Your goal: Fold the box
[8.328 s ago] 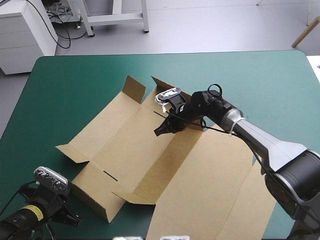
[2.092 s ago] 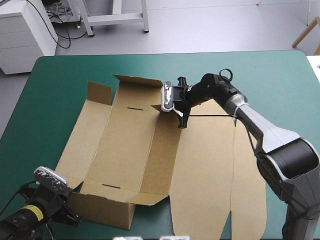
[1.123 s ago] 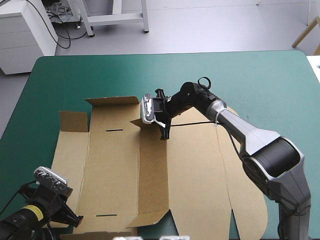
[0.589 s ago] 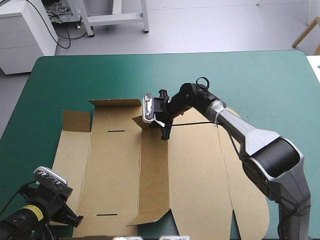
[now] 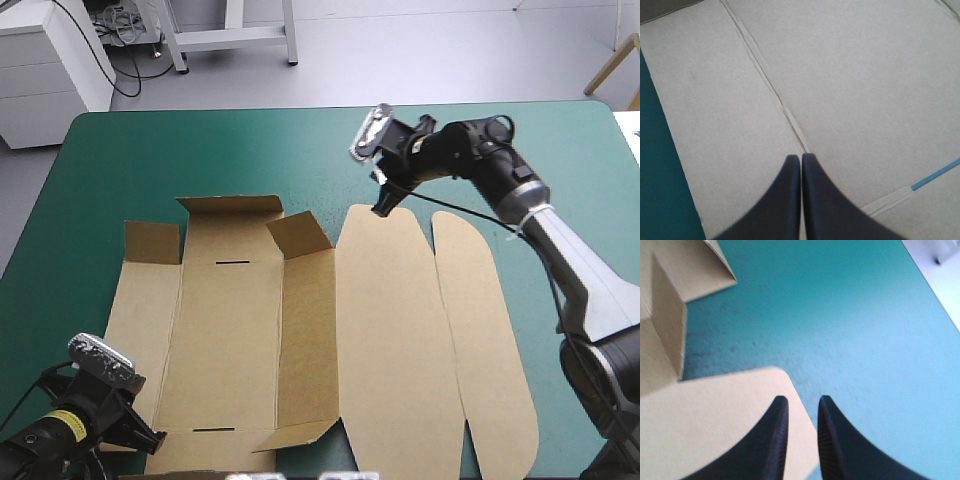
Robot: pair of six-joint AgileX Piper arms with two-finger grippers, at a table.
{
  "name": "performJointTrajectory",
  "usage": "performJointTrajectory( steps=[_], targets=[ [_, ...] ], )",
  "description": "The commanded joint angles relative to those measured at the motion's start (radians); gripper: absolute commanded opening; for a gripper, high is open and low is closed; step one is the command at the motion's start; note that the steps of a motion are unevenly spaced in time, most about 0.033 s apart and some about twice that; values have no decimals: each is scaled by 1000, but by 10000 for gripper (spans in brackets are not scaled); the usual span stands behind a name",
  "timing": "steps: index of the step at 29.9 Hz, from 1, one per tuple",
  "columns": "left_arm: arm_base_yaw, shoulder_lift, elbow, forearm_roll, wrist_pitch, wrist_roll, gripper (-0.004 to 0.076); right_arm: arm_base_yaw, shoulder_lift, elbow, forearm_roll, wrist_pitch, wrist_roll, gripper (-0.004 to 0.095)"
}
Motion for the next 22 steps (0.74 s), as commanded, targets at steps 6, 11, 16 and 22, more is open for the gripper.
performJointTrajectory(
  steps=[6, 11, 16, 22],
  targets=[
    [-1, 8, -30, -4, -51, -2, -10, -225, -175, -28, -22, 295, 188, -18],
    [-1, 8, -30, -4, -51, -2, -10, -356, -290, 43, -24, 349, 308, -18],
    [-1, 8, -30, -4, -51, -2, -10, -462, -465, 211, -24, 338, 385, -18],
    [-1, 8, -30, -10, -51, -2, -10, -532, -673, 472, -28, 338, 476, -18]
  ],
)
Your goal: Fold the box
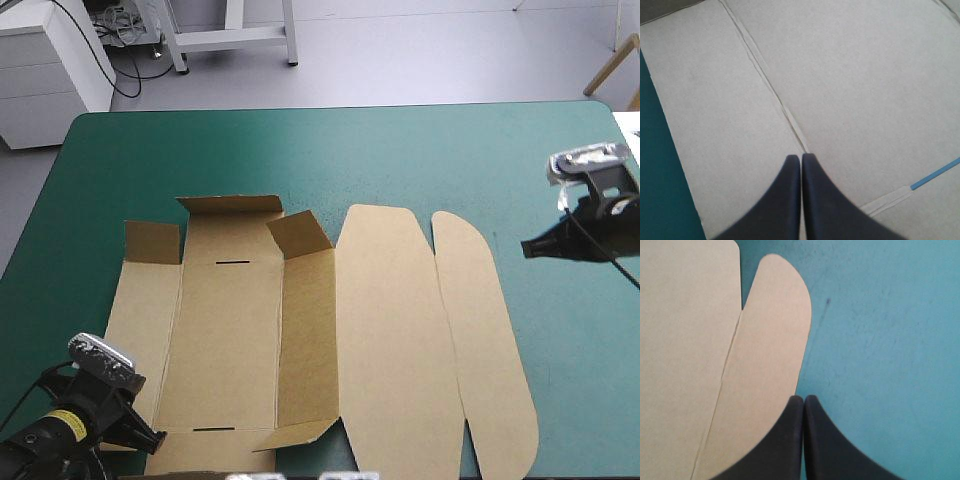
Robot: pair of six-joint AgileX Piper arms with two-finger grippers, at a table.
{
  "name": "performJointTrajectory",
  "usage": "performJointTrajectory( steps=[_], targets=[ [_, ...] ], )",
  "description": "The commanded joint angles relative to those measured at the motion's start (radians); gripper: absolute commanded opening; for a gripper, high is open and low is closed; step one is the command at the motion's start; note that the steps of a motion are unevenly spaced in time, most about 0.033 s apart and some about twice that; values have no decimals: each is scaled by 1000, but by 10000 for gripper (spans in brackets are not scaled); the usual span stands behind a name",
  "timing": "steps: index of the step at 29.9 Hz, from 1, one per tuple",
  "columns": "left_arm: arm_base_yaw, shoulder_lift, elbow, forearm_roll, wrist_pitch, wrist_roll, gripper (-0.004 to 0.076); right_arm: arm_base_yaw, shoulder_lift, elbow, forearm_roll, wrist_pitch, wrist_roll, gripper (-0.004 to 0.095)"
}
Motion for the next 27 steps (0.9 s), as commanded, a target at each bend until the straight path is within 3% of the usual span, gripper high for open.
performJointTrajectory(
  steps=[1, 12, 19, 27],
  targets=[
    [-1, 8, -30, -12, -50, -2, -10, -26, -130, 123, 9, -30, 49, -18],
    [-1, 8, -30, -12, -50, -2, -10, -26, -487, 569, 9, -90, 115, -18],
    [-1, 8, -30, -17, -50, -2, -10, -26, -651, 695, 20, -184, 124, -19],
    [-1, 8, -30, -28, -47, -2, -10, -26, -710, 749, 44, -253, 128, -19]
  ],
)
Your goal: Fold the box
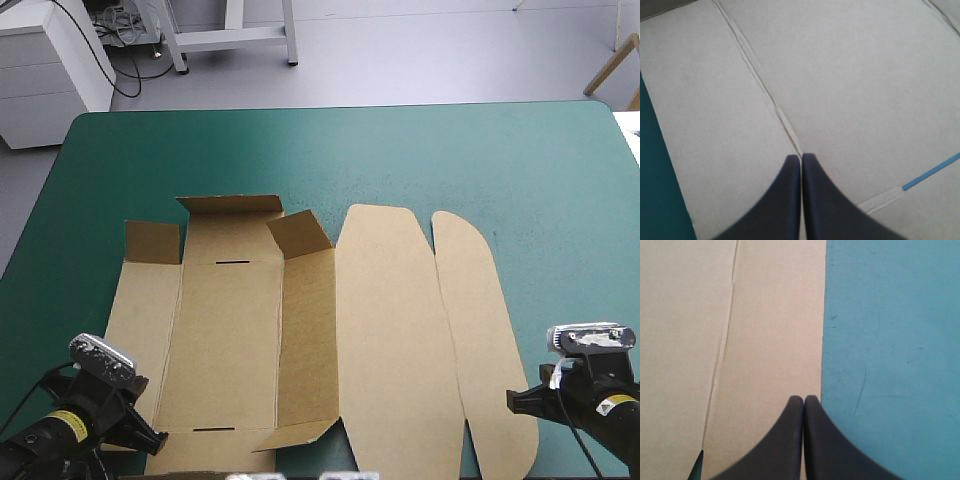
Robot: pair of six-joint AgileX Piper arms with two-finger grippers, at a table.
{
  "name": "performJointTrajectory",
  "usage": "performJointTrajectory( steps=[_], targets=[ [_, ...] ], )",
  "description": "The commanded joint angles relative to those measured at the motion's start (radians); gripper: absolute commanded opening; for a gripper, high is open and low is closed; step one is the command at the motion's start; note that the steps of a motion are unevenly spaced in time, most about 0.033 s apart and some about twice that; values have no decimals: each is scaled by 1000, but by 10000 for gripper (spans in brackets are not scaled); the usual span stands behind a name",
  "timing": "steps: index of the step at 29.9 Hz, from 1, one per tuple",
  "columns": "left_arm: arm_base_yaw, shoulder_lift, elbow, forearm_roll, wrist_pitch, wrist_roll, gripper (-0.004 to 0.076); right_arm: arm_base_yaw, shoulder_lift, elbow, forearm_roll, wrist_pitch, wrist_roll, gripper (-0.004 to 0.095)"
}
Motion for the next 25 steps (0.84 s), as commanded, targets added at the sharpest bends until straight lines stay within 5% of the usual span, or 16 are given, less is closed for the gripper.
performJointTrajectory(
  steps=[1, 25],
  targets=[
    [-1, 8, -30, -6, -47, -2, -10, -6, 2, -20, 20, -63, 0, -19],
    [-1, 113, -102, 25, -92, -25, -10, -6, 2, -20, 20, -63, -2, -20]
  ],
)
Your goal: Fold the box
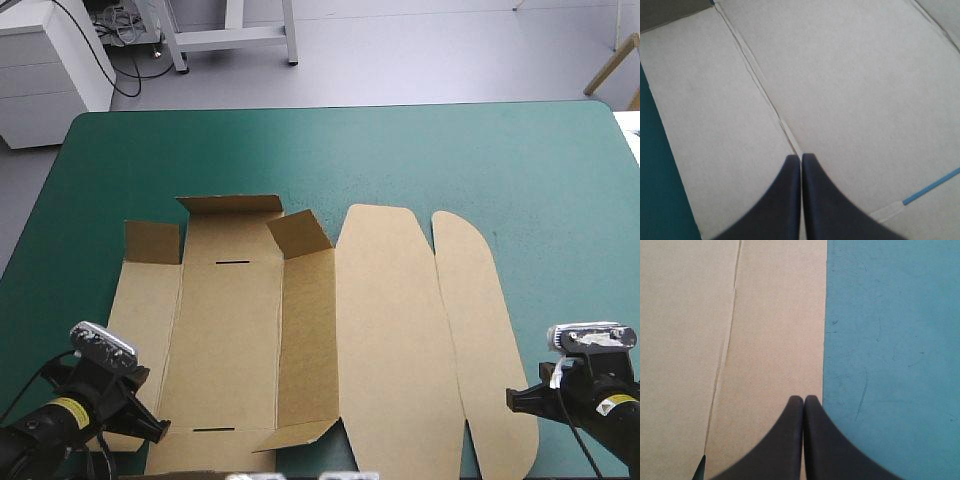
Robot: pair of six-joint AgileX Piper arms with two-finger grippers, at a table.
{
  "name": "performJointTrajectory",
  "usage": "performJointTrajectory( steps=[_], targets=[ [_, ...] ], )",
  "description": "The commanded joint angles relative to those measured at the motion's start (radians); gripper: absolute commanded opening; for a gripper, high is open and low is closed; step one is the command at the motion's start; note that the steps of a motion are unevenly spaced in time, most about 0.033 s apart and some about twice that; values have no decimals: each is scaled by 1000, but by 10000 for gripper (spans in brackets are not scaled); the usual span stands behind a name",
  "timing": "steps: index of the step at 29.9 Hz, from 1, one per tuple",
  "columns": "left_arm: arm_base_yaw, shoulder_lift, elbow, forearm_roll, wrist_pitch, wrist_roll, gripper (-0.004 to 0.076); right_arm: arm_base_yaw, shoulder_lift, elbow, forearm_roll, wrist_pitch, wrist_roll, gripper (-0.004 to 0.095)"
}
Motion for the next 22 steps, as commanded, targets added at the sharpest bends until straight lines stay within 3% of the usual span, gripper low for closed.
performJointTrajectory(
  steps=[1, 5, 11, 15, 22],
  targets=[
    [-1, 75, -63, 38, -97, -13, -10, -6, 5, -21, 13, -52, -5, -19],
    [-1, 177, -97, 45, -114, -37, -10, -6, 5, -21, 13, -52, -5, -19],
    [-1, 335, -113, 54, -307, -128, -10, -6, 5, -21, 13, -52, -3, -19],
    [19, 450, -166, 67, -341, -167, -10, -6, 5, -21, 13, -52, -3, -19],
    [287, 665, -367, -87, -363, -121, -10, -6, 5, -21, 13, -52, -3, -19]
  ],
)
